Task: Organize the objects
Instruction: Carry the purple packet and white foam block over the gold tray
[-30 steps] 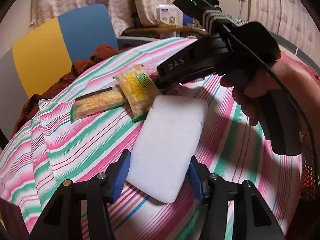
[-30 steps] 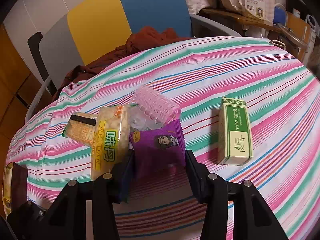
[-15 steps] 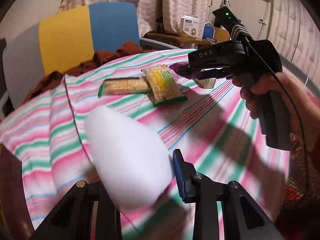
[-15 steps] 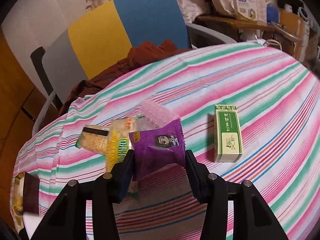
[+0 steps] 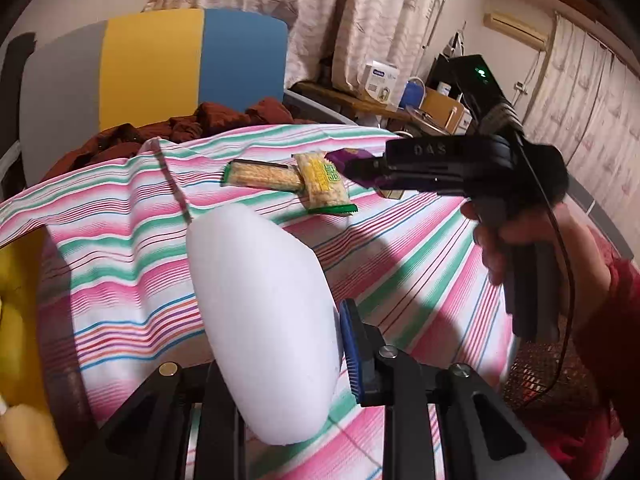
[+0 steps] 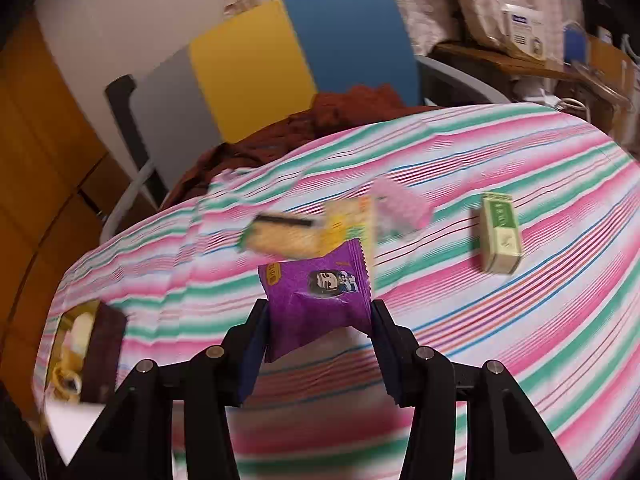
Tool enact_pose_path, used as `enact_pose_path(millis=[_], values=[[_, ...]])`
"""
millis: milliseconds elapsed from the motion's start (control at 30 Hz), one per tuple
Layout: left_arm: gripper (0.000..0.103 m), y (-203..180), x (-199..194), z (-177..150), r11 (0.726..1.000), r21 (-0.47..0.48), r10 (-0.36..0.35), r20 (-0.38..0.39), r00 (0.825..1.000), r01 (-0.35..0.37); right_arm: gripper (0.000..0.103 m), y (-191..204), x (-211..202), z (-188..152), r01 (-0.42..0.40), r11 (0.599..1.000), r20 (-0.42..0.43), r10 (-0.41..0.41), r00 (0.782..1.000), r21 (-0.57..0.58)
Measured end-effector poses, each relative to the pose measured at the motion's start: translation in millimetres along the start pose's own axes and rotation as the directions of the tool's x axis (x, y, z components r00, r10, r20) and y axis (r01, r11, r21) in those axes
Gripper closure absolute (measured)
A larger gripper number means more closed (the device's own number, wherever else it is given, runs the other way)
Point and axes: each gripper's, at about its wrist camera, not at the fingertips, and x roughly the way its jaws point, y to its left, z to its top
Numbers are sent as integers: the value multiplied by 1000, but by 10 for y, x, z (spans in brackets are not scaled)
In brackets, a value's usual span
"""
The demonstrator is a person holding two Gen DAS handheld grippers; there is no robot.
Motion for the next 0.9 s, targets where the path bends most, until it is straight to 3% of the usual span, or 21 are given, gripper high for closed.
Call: enact_pose_path(millis=[233, 467, 733, 900], values=[[78, 110, -362, -89, 999, -44, -7, 33, 999, 9, 53, 591, -127, -245, -107, 992, -28, 105, 994, -70], [78, 405, -791, -183, 993, -117, 35, 67, 997, -27, 53, 1208, -142, -472, -213, 971, -61, 208, 976, -112], [78, 1045, -1249, -255, 960, -264, 126, 86, 988, -99, 53, 1995, -108, -643, -302, 931, -104, 286, 953, -203], [78, 1414, -1312, -265, 937, -319, 163, 41, 986, -142, 53, 2395, -13, -715, -327, 915, -135, 302, 944, -237]])
